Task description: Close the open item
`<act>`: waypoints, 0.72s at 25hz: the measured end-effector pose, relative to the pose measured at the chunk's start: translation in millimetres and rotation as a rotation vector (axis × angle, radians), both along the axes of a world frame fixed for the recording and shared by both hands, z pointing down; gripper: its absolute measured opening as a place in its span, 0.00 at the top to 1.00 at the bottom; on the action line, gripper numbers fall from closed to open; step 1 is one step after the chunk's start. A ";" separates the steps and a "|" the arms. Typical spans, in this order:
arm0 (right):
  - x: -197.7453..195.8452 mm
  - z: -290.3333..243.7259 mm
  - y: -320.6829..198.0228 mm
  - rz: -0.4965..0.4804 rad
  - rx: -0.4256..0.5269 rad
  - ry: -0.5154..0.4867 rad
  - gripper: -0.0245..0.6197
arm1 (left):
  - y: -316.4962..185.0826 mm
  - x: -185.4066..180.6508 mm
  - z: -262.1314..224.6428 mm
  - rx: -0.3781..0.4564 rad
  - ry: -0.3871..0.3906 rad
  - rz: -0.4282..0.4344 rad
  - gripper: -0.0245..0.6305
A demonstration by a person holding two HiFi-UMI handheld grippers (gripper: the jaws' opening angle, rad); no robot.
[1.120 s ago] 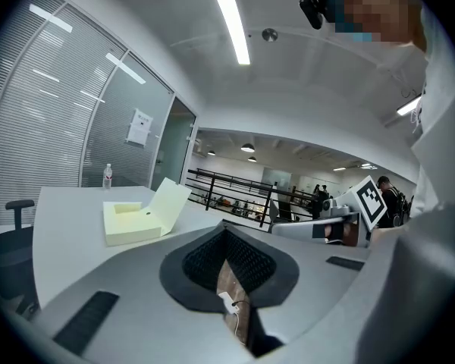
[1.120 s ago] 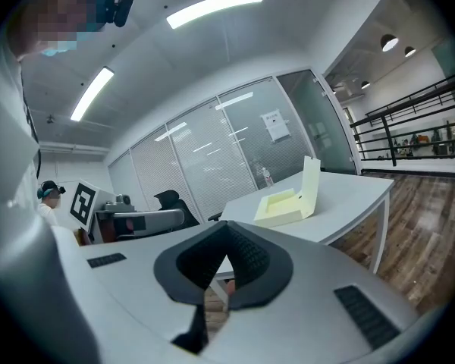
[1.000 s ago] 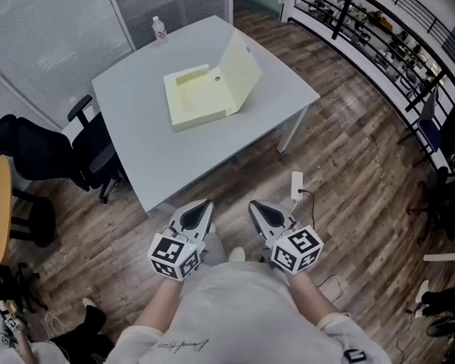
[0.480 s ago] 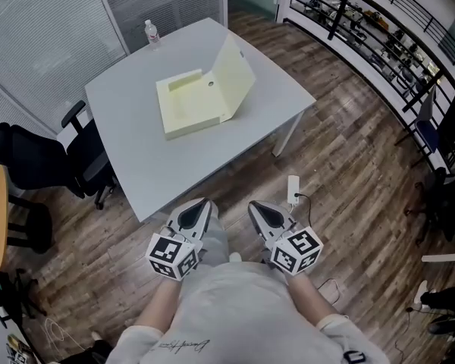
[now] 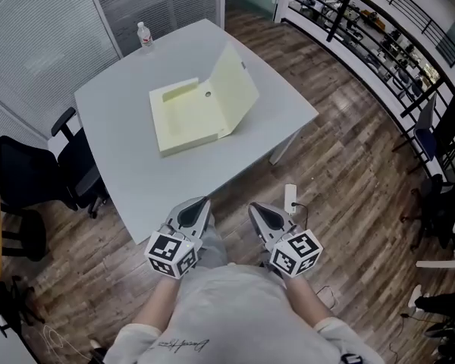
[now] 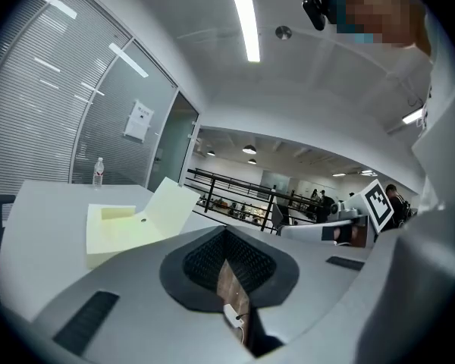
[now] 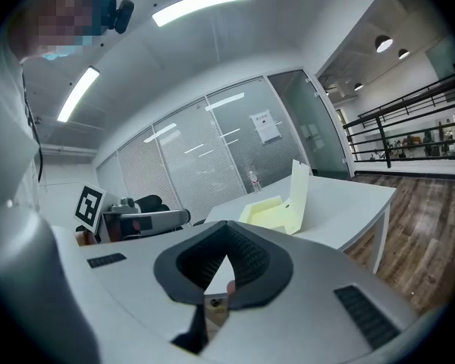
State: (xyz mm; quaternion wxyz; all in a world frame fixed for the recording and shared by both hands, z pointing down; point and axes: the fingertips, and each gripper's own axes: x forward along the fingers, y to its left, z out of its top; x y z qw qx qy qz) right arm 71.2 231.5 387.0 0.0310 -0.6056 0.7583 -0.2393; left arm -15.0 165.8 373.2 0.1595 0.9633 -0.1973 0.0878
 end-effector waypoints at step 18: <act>23.2 -21.7 -172.9 0.014 0.032 0.010 0.94 | -172.7 24.5 -21.2 0.053 0.008 0.020 0.95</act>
